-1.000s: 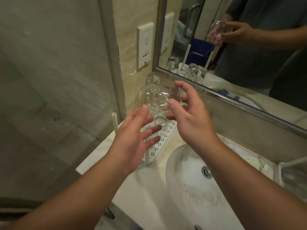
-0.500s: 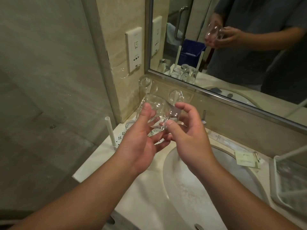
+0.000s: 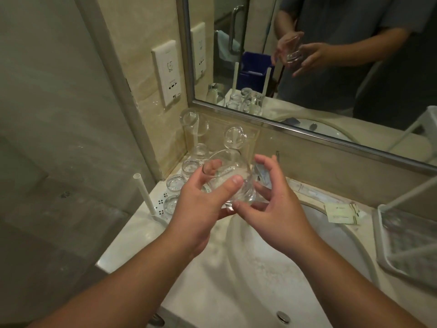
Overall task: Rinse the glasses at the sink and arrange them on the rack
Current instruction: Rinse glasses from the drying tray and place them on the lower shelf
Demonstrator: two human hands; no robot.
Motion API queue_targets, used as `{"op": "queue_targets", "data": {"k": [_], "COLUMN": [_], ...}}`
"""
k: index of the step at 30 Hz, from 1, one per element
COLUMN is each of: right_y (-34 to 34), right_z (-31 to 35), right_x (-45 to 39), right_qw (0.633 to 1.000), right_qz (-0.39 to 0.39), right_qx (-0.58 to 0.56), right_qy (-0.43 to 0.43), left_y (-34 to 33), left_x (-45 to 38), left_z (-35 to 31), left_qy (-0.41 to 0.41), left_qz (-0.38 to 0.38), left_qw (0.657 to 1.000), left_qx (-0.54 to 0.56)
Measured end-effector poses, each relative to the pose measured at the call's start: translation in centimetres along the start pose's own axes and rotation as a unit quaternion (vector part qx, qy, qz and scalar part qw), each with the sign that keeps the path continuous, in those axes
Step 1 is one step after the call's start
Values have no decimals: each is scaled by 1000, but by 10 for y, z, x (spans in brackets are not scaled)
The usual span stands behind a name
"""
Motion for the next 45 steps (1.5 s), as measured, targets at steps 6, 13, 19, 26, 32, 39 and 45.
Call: {"op": "queue_targets", "data": {"k": [6,13,19,26,32,39,45], "right_y": [26,64,105,159,202,250,292], "right_z": [-26,-53,-76,-94,-115,-142,-177], "right_x": [21,51,80,115,148,186,213], "right_qw": [999,997,993,986,979,972,960], "right_qz": [-20,-43,-79,-138,-179,-209,-239], "right_qx": [38,42,41,62,69,60,56], "right_qy": [-26,-56,-74,-67,-66,-89,-136], "left_y": [-29,-74,-117,-171,-217,-267,-313], "left_x": [4,13,24,43,62,81,91], "left_z": [20,49,76,115,148,186,221], "left_qy": [-27,-14,6,37,84,116,99], "left_qz": [57,109,147,190,228,255,269], "left_qw": [995,988,982,971,960,945,929], "left_qx": [-74,-110,-120,-137,-140,-170,-235]}}
Point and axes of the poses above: each hand's wrist, its own x-axis away from the middle knuckle, its own y-axis out of the back of the hand, z = x × y, the point moved 6 cm from there along -x, towards the middle knuckle, and after that the axes turned 2 degrees about x, right-handed, at the moved point
